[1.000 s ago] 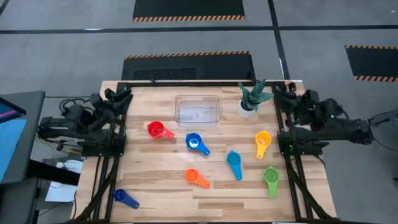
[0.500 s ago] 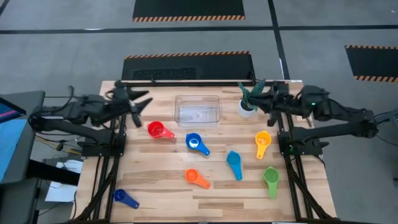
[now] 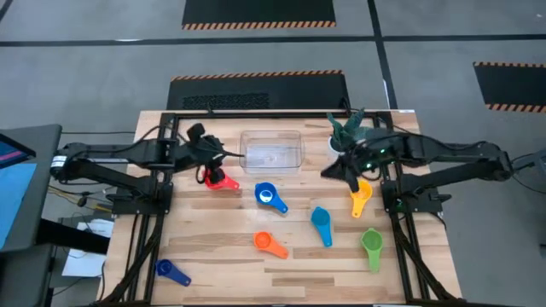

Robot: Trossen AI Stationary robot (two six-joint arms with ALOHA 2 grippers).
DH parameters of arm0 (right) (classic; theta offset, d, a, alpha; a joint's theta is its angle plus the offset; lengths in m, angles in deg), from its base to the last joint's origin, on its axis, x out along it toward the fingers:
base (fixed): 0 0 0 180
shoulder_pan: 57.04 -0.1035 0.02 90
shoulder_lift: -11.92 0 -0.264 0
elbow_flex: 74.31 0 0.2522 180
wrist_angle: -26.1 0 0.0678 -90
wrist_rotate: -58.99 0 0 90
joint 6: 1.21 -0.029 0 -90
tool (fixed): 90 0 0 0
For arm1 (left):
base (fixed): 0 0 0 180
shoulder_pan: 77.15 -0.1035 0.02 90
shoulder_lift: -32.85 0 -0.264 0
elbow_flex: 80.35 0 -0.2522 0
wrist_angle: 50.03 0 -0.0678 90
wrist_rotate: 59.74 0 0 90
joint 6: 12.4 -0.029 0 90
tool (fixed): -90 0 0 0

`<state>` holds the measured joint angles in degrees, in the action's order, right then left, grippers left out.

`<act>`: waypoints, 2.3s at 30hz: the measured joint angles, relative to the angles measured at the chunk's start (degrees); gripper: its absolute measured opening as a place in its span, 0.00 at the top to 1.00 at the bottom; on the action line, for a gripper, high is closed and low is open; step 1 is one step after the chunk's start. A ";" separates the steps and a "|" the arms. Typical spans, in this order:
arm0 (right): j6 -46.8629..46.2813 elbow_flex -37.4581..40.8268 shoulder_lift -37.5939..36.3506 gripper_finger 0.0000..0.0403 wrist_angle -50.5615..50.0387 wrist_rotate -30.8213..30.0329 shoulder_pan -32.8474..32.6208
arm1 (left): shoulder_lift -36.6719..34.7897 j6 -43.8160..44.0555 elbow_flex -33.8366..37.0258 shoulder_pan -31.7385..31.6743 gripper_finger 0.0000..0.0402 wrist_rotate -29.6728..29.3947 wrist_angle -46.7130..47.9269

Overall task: Nest measuring cups in basket
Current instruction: Put the red measuring cup into the transparent bin

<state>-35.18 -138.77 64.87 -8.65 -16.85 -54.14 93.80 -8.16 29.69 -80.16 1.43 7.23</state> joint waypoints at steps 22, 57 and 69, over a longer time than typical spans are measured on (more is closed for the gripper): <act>-1.17 -0.02 25.68 0.84 -1.23 0.92 -11.03 | 4.38 0.83 0.17 -4.69 0.64 2.20 12.52; -3.13 -0.20 29.30 0.84 6.07 8.26 -3.40 | 18.57 -12.63 2.40 -7.86 0.64 3.14 16.19; -3.09 -0.24 29.81 0.84 13.60 8.26 -3.40 | 19.18 -23.70 8.38 -13.08 0.64 9.18 8.54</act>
<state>-38.27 -139.01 94.69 4.95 -8.59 -57.54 112.98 -31.86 38.07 -93.25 10.61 15.77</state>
